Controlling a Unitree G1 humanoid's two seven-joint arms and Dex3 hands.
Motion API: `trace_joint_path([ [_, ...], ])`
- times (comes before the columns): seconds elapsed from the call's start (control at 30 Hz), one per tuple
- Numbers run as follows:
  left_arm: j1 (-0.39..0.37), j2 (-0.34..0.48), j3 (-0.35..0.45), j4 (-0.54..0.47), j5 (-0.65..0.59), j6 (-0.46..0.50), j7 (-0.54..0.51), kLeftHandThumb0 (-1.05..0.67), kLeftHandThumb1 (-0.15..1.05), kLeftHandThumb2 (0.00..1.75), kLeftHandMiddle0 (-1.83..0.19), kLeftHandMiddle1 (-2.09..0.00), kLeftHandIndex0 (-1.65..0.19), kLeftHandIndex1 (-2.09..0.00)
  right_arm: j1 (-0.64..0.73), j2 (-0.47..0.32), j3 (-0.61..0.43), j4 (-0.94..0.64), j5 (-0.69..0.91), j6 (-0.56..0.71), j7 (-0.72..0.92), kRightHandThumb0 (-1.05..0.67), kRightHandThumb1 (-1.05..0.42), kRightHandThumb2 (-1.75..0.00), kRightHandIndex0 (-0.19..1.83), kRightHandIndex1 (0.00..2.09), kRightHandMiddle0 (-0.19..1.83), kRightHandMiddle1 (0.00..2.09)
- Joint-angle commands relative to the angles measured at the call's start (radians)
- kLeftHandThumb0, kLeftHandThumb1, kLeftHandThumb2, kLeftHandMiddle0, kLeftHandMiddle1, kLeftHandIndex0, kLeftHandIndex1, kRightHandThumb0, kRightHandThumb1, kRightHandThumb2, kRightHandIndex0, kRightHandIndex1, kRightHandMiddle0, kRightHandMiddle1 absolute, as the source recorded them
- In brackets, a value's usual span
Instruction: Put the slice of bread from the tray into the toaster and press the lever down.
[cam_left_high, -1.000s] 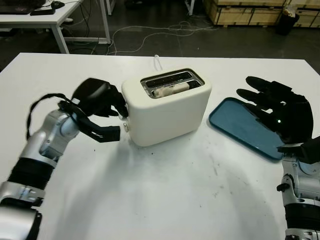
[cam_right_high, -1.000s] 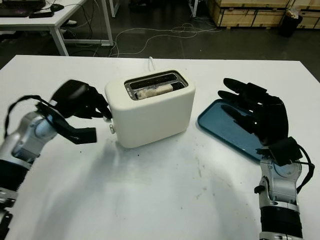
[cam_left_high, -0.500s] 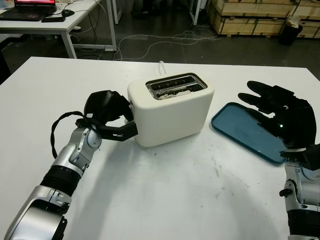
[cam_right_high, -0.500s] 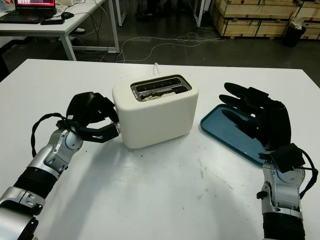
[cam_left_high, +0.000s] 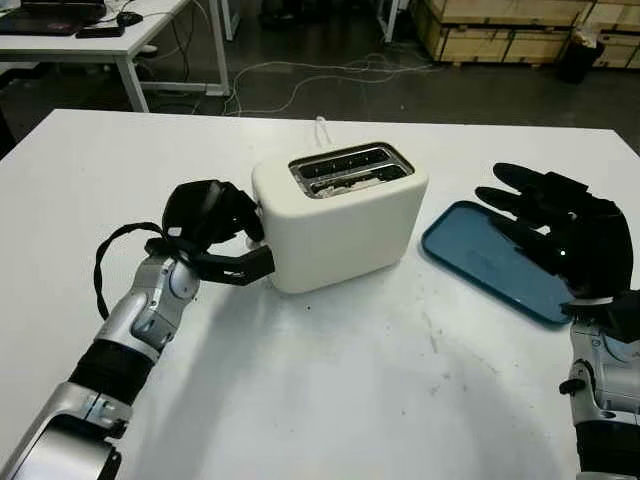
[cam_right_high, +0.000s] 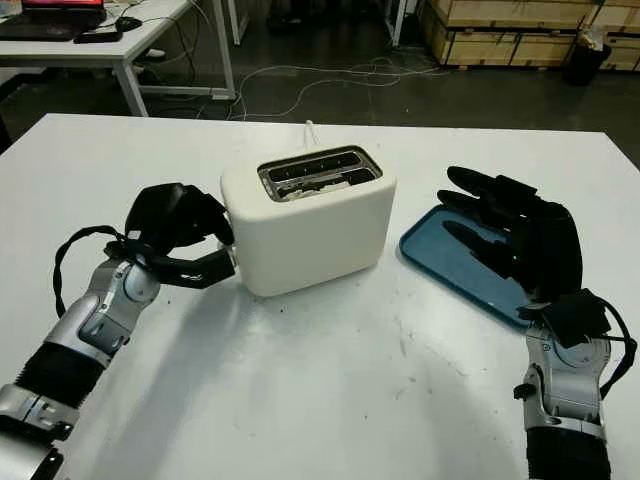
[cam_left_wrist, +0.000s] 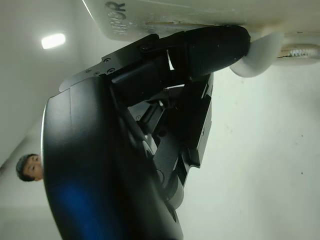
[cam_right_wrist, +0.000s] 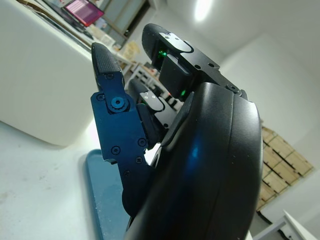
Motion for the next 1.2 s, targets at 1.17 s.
trace_joint_path([
  [1.17, 0.221, -0.254, -0.256, 0.248, 0.060, 0.142, -0.007, 0.07, 0.92, 0.02, -0.80, -0.81, -1.08, 0.00, 0.024, -0.049, -0.025, -0.034, -0.003, 0.000, 0.014, -0.44, -0.85, 0.00, 0.90, 0.00, 0.82, 0.00],
])
